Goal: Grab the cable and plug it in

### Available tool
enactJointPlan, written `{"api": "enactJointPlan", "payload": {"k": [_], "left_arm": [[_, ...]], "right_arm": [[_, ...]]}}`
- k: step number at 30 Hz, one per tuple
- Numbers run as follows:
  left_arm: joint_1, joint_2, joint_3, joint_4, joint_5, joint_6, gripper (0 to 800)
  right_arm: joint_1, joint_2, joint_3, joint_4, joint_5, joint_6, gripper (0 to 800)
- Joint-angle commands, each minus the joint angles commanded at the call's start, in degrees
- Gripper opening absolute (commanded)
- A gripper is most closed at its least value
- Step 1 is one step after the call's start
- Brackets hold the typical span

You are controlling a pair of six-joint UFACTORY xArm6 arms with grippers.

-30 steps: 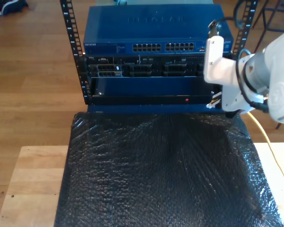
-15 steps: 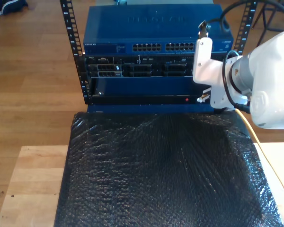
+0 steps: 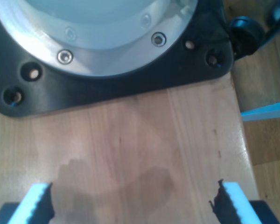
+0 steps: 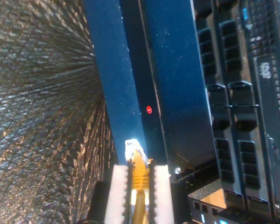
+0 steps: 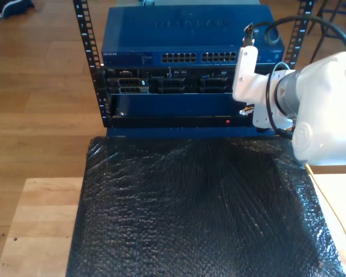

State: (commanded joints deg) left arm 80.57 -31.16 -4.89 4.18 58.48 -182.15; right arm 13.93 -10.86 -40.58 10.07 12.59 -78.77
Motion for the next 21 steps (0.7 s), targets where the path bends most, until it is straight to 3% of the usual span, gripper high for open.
{"api": "enactJointPlan", "payload": {"k": [11,21], "left_arm": [[0.0,0.1,0.0,0.0,0.0,-0.1,800],[0.0,0.1,0.0,0.0,0.0,0.0,800]], "right_arm": [[-0.3,1.5,1.4,-0.7,-2.5,0.0,0],[-1.9,2.7,0.2,-4.5,-2.7,0.2,0]]}}
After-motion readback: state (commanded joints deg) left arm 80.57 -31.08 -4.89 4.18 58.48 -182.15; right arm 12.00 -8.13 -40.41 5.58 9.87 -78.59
